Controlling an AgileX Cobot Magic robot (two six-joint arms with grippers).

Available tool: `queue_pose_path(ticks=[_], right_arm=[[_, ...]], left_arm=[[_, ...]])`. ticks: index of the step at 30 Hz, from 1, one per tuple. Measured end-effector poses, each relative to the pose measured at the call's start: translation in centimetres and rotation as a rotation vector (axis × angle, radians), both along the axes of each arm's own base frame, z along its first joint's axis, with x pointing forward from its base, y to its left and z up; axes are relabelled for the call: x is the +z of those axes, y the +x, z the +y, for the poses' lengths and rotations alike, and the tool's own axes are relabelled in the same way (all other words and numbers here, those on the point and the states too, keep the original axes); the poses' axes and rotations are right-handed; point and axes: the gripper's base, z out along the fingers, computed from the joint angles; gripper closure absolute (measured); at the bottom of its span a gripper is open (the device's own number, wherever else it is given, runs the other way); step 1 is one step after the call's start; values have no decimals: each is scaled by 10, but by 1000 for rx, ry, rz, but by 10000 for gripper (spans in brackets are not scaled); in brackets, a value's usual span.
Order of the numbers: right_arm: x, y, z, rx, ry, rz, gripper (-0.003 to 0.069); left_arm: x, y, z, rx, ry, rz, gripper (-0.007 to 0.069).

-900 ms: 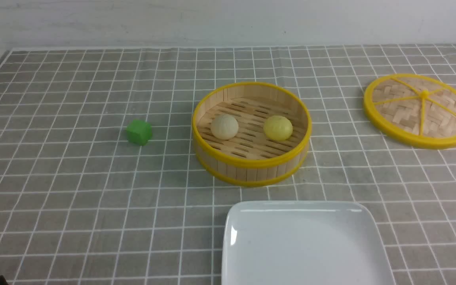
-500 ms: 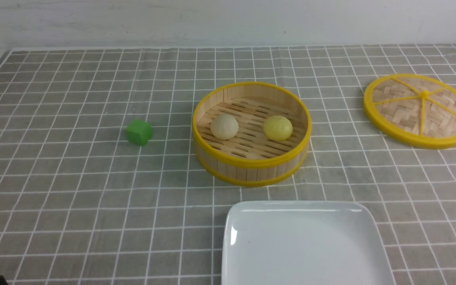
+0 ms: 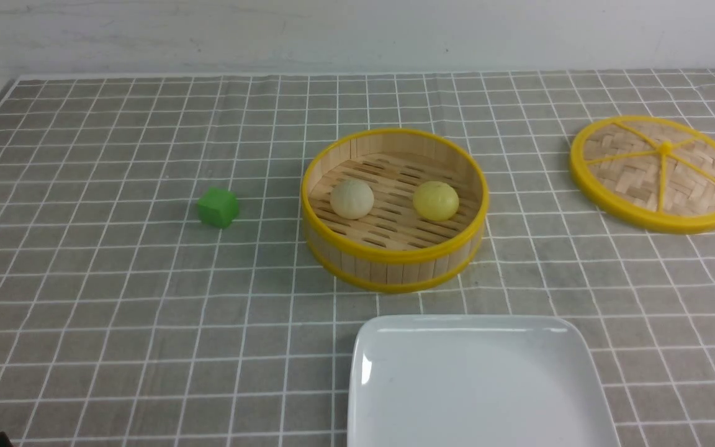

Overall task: Put the steamed buns into the plate on the grey tablecloth.
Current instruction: 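Reach toward a bun in the bamboo steamer with the right gripper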

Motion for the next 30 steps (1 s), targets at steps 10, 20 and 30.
queue_pose_path(ticks=[10,20,30], right_arm=[[0,0,0,0,0,0,420],[0,0,1,-1,31,-3,420],[3,0,20,-53,910,16,420]], left_arm=[[0,0,3,8,94,3,424],[0,0,4,11,123,6,413],[3,1,-15,127,-989,4,403]])
